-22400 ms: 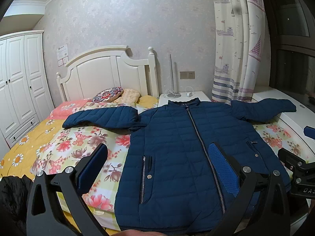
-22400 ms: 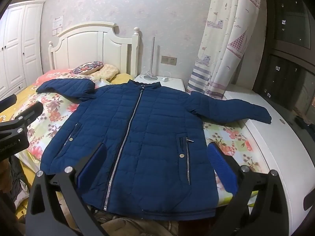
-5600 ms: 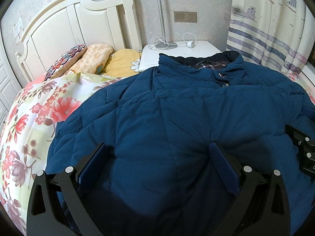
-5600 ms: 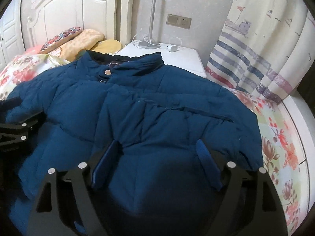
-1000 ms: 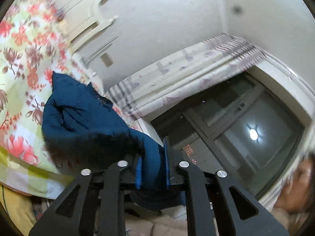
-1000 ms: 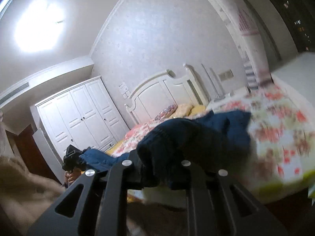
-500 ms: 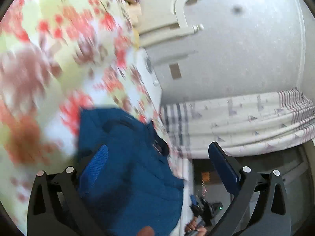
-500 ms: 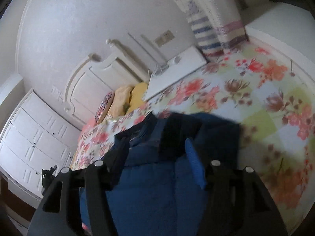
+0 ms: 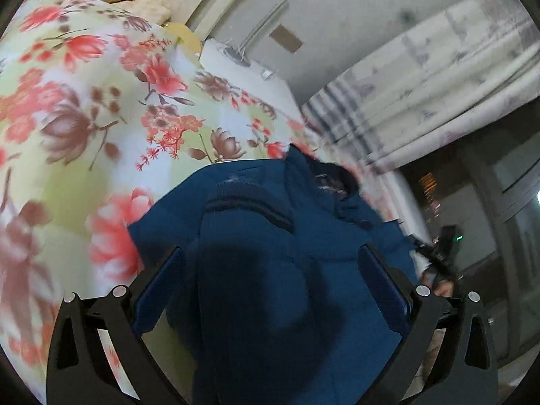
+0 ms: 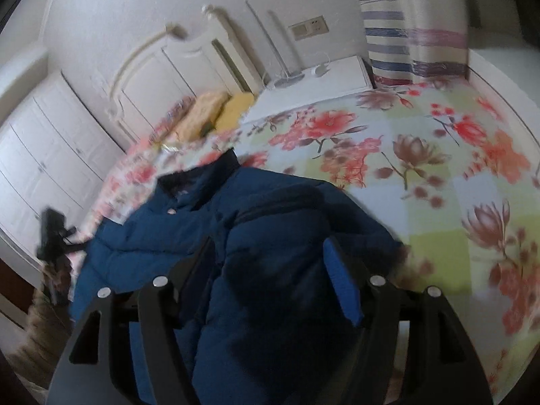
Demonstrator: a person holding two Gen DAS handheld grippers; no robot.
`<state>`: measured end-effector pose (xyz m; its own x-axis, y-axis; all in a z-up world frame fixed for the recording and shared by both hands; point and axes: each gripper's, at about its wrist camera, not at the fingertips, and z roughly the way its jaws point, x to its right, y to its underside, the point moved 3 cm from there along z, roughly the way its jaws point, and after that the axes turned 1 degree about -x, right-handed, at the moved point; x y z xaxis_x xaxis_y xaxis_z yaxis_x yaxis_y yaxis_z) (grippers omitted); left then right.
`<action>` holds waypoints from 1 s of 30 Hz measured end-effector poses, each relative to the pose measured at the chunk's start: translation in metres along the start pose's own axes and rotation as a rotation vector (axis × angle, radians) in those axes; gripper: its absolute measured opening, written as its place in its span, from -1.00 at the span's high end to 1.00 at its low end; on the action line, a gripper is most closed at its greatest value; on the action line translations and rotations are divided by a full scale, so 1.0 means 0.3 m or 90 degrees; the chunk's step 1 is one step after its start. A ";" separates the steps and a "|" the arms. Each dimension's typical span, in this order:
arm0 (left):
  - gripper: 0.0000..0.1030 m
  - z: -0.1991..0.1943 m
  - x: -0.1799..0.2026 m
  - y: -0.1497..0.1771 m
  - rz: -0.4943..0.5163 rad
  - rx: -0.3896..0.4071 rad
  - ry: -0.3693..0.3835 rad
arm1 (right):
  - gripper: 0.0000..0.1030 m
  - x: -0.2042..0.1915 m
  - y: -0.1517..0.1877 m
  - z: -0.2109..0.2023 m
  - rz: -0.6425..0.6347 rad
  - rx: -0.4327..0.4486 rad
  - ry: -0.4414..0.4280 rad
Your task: Fold large clothes
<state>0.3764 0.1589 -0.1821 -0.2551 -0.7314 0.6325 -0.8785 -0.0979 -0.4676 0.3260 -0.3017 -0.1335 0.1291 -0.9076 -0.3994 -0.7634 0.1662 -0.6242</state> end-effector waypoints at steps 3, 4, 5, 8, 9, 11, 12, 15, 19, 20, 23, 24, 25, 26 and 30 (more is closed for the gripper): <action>-0.88 0.054 -0.007 -0.024 0.012 -0.014 0.002 | -0.30 -0.003 -0.007 0.015 -0.011 -0.003 0.007; -0.88 0.076 0.007 -0.031 0.017 -0.017 0.007 | -0.30 0.003 -0.008 0.017 -0.009 -0.003 0.007; -0.88 0.089 0.015 -0.037 0.022 -0.019 0.011 | -0.30 0.013 -0.009 0.018 -0.004 -0.003 0.009; -0.77 0.123 0.037 -0.043 0.053 -0.024 -0.017 | -0.29 0.043 -0.010 0.036 0.020 -0.008 0.000; -0.47 0.138 0.038 -0.043 0.069 -0.026 -0.046 | -0.26 0.050 -0.011 0.041 0.026 -0.008 -0.003; 0.03 0.163 0.039 -0.039 0.084 -0.028 -0.088 | 0.13 0.043 -0.006 0.043 0.016 0.009 -0.002; 0.38 0.151 0.051 -0.032 0.104 -0.014 -0.088 | 0.44 0.027 -0.004 0.030 -0.004 0.029 0.008; 0.60 0.062 0.113 -0.009 0.142 0.052 -0.113 | 0.68 -0.058 0.017 -0.062 -0.065 0.093 0.040; 0.62 -0.104 0.276 -0.017 0.211 0.124 -0.111 | 0.69 -0.172 -0.035 -0.259 -0.100 0.167 0.059; 0.62 -0.154 0.330 -0.063 0.226 0.143 -0.106 | 0.69 -0.195 -0.085 -0.300 -0.099 0.186 0.064; 0.62 -0.167 0.415 -0.206 0.249 0.165 -0.162 | 0.69 -0.215 -0.228 -0.298 -0.072 0.196 0.095; 0.62 -0.122 0.411 -0.267 0.247 0.155 -0.201 | 0.69 -0.205 -0.254 -0.268 -0.061 0.186 0.109; 0.61 -0.076 0.395 -0.298 0.238 0.143 -0.223 | 0.69 -0.176 -0.281 -0.199 -0.035 0.161 0.127; 0.61 -0.012 0.360 -0.329 0.218 0.123 -0.242 | 0.69 -0.137 -0.290 -0.117 -0.003 0.132 0.140; 0.61 0.290 0.167 -0.304 0.171 0.037 -0.340 | 0.68 -0.003 -0.195 0.191 0.056 0.005 0.211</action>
<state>0.4789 0.0725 -0.1615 -0.2139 -0.9721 0.0959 -0.7842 0.1123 -0.6103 0.4069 -0.2887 -0.1352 -0.1506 -0.9653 -0.2132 -0.7569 0.2513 -0.6032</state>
